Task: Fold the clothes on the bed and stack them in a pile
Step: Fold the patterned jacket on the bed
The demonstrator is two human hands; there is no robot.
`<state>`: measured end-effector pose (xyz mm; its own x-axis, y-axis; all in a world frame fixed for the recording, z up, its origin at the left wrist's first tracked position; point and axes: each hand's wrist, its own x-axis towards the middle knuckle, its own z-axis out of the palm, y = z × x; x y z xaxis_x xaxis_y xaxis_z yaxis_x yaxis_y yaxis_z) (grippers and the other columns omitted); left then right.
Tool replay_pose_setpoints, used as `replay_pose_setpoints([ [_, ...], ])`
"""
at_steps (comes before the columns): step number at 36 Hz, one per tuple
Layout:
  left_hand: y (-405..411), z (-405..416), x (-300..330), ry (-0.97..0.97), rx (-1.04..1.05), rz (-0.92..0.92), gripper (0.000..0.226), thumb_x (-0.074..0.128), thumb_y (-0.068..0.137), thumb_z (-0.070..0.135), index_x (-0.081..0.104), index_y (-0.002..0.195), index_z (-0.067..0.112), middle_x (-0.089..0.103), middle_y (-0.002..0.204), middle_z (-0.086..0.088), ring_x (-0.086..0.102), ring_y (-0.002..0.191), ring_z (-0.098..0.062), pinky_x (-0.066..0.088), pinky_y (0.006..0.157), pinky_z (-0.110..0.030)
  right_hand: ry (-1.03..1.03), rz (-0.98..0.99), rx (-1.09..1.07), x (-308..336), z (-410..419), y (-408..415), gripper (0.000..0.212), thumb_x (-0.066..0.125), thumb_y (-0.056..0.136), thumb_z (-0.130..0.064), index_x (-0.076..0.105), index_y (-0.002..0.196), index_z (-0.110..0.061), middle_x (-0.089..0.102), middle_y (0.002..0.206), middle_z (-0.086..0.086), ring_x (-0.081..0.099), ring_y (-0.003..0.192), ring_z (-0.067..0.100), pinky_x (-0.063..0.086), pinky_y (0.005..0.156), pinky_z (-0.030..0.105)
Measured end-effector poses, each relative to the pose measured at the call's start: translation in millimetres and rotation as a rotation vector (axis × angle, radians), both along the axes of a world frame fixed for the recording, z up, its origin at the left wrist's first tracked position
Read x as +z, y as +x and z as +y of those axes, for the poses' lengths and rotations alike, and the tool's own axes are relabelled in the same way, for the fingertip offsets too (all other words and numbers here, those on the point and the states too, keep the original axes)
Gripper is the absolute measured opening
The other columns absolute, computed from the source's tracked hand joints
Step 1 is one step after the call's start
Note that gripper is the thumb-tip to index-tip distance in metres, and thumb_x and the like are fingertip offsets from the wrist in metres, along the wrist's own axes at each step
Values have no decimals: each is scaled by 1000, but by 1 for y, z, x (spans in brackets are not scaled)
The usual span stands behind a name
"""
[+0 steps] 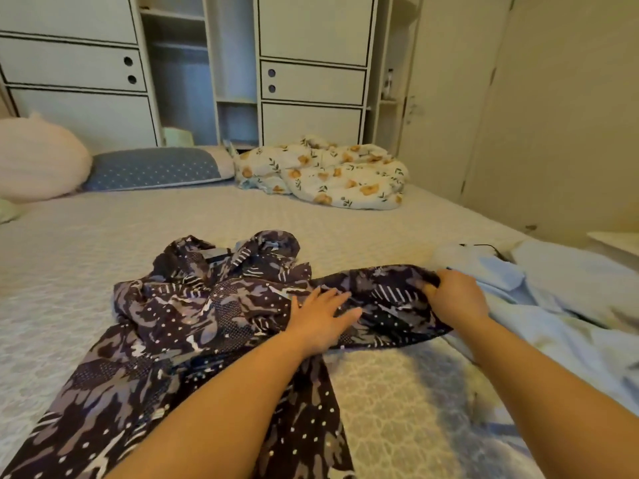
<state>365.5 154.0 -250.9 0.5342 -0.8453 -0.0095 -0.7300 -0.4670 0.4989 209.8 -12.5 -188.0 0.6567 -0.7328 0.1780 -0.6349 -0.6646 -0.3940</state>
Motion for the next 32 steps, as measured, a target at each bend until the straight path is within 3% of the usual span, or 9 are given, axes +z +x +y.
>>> replay_pose_setpoints([
  [4, -28, -33, 33, -380, 154, 685, 64, 39, 92, 62, 40, 143, 25, 39, 149, 4, 32, 139, -21, 27, 111, -37, 285, -186, 56, 13, 14, 16, 35, 55, 96, -35, 59, 84, -2, 54, 68, 17, 53, 62, 28, 35, 54, 33],
  [7, -43, -37, 51, -453, 151, 942, 52, 51, 89, 58, 54, 130, 25, 54, 135, 3, 50, 126, -21, 42, 95, -32, 602, -343, 135, 21, 32, 28, 34, 54, 97, -31, 64, 85, -2, 61, 70, 12, 59, 62, 21, 43, 49, 22],
  [11, -38, -22, 64, -538, 301, 701, 27, 57, 94, 34, 64, 113, 17, 67, 111, -7, 60, 95, -20, 47, 81, -32, 925, -435, 289, 26, 52, 38, 44, 31, 103, -38, 66, 104, -10, 68, 99, 9, 63, 93, 21, 49, 74, 32],
  [14, -21, -3, 75, -406, 432, 273, 20, 47, 98, 20, 63, 94, 10, 57, 86, -4, 50, 80, -21, 34, 66, -28, 891, -490, 343, 29, 64, 47, 50, 25, 105, -34, 70, 97, -13, 69, 101, 7, 60, 98, 21, 43, 82, 34],
  [17, 3, 30, 89, -365, 518, 107, 28, 44, 99, 20, 53, 74, 13, 52, 78, -4, 47, 72, -21, 34, 64, -30, 659, -388, 395, 27, 82, 60, 30, 41, 101, -27, 69, 105, -18, 62, 123, 4, 55, 106, 18, 41, 81, 23],
  [20, 36, 72, 98, -308, 589, 65, 23, 44, 99, 19, 62, 94, 5, 57, 90, -15, 55, 79, -28, 41, 67, -36, 440, -187, 537, 13, 101, 78, 39, 45, 100, -23, 49, 138, -20, 37, 147, -1, 41, 125, 16, 40, 77, 3],
  [23, 68, 122, 93, -186, 683, 52, 19, 45, 99, 17, 58, 91, 8, 55, 99, -19, 51, 74, -24, 40, 73, -37, 261, 50, 632, 2, 129, 105, 50, 35, 102, -39, 31, 149, -22, 17, 158, -3, 15, 144, 16, 16, 114, 28],
  [28, 93, 200, 67, 25, 808, -111, 25, 43, 100, 18, 61, 111, 4, 61, 113, -19, 57, 99, -34, 42, 76, -36, -2, 270, 741, -20, 179, 146, 57, 18, 101, -51, 17, 152, -26, 2, 161, -4, -4, 147, 17, 6, 120, 42],
  [32, 94, 238, 45, 245, 807, -348, 33, 39, 98, 15, 48, 129, 11, 59, 114, -14, 59, 98, -31, 40, 68, -35, -130, 289, 739, -38, 207, 170, 57, 14, 98, -56, 14, 151, -34, -4, 160, -7, -10, 147, 19, -2, 117, 47],
])
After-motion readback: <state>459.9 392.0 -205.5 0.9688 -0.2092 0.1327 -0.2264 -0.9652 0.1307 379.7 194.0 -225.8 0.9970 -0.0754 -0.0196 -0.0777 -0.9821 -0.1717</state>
